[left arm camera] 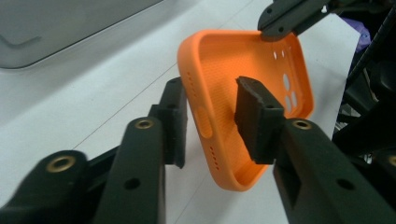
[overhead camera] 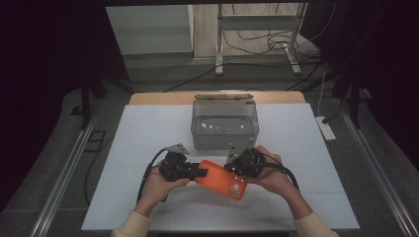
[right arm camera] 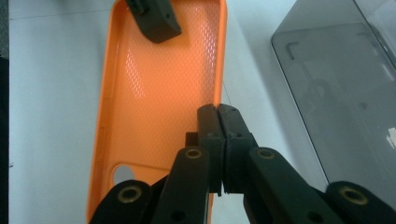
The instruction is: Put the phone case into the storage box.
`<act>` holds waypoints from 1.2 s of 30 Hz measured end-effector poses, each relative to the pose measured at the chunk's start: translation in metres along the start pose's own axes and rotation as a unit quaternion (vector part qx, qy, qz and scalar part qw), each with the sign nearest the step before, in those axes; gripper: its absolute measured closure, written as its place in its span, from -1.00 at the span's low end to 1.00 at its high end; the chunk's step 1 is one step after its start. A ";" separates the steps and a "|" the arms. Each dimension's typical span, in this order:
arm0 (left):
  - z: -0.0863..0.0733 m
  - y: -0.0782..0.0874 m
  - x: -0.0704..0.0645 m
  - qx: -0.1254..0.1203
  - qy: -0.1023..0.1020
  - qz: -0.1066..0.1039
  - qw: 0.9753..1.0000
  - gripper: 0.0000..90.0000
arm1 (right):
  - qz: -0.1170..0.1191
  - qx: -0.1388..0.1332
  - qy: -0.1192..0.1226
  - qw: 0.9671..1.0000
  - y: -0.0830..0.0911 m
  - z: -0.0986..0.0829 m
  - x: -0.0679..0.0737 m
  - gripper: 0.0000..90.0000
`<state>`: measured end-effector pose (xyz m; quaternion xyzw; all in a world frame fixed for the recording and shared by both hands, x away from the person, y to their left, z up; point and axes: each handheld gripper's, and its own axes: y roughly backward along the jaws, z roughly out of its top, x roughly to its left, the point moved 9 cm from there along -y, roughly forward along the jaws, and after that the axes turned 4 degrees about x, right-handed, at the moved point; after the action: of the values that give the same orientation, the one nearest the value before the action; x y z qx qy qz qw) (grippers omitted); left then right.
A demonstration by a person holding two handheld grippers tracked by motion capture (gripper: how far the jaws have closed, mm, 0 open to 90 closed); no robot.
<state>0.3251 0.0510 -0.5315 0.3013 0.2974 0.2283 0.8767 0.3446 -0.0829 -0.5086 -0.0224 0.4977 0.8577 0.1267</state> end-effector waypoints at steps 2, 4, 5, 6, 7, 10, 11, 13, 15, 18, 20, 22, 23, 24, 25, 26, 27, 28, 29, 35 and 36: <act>0.001 0.002 0.001 -0.010 0.008 -0.007 1.000 0.58 | 0.000 0.000 0.002 1.000 0.000 0.001 0.001 0.96; 0.002 0.005 0.001 -0.017 0.013 -0.012 1.000 0.66 | 0.000 0.001 0.004 1.000 0.001 0.001 0.001 0.95; 0.003 0.006 0.001 -0.023 0.014 -0.016 1.000 0.71 | -0.002 0.003 0.006 1.000 0.001 0.001 0.001 0.95; 0.004 0.007 0.000 -0.027 0.013 -0.019 0.999 0.77 | -0.002 0.003 0.006 1.000 0.002 0.001 0.001 0.94; 0.005 0.008 -0.001 -0.031 0.012 -0.022 0.999 0.77 | -0.002 0.003 0.006 1.000 0.002 0.001 0.001 0.94; 0.006 0.010 -0.002 -0.037 0.009 -0.022 0.999 0.78 | -0.005 0.000 0.005 1.000 0.003 0.002 0.001 0.94; 0.006 0.010 -0.002 -0.038 0.006 -0.021 0.999 0.78 | -0.005 -0.002 0.006 1.000 0.003 0.002 0.001 0.94; 0.007 0.011 -0.002 -0.041 0.006 -0.022 0.999 0.79 | -0.008 -0.001 0.007 1.000 0.004 0.002 0.001 0.94; 0.007 0.012 -0.003 -0.044 0.005 -0.021 0.999 0.79 | -0.007 -0.004 0.006 1.000 0.004 0.003 0.001 0.94; 0.008 0.013 -0.003 -0.047 0.002 -0.018 0.999 0.79 | -0.006 -0.008 0.001 1.000 0.004 0.003 0.001 0.92; 0.008 0.014 -0.004 -0.050 0.000 -0.017 0.999 0.79 | -0.001 -0.011 -0.003 1.000 0.004 0.003 0.001 0.90; 0.009 0.015 -0.004 -0.052 -0.006 -0.016 0.998 0.79 | 0.003 -0.022 -0.010 1.000 0.005 0.004 0.000 0.86; 0.010 0.016 -0.004 -0.055 -0.005 -0.016 0.998 0.79 | 0.009 -0.029 -0.014 0.999 0.006 0.004 0.000 0.82; 0.009 0.016 -0.004 -0.055 -0.005 -0.015 0.998 0.79 | 0.012 -0.036 -0.019 0.999 0.007 0.005 -0.001 0.77; 0.009 0.016 -0.004 -0.055 -0.007 -0.014 0.998 0.79 | 0.013 -0.045 -0.026 0.999 0.009 0.006 -0.002 0.72; 0.009 0.017 -0.004 -0.056 -0.009 -0.015 0.998 0.79 | 0.017 -0.052 -0.032 0.998 0.011 0.006 -0.003 0.66; 0.010 0.017 -0.005 -0.059 -0.007 -0.015 0.998 0.79 | 0.020 -0.060 -0.036 0.997 0.013 0.006 -0.004 0.59; 0.010 0.018 -0.005 -0.060 -0.008 -0.016 0.998 0.79 | 0.021 -0.068 -0.040 0.997 0.014 0.006 -0.005 0.49; 0.010 0.018 -0.004 -0.061 -0.011 -0.017 0.998 0.79 | 0.023 -0.077 -0.047 0.996 0.016 0.007 -0.007 0.41; 0.011 0.021 -0.004 -0.066 -0.014 -0.017 0.998 0.79 | 0.046 -0.121 -0.087 0.988 0.023 0.006 -0.015 0.00; 0.011 0.022 -0.005 -0.068 -0.014 -0.017 0.997 0.79 | 0.046 -0.124 -0.092 0.987 0.024 0.005 -0.016 -0.07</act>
<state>0.3243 0.0594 -0.5082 0.2391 0.2743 0.2285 0.9030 0.3549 -0.0927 -0.4835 0.0637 0.3739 0.9164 0.1282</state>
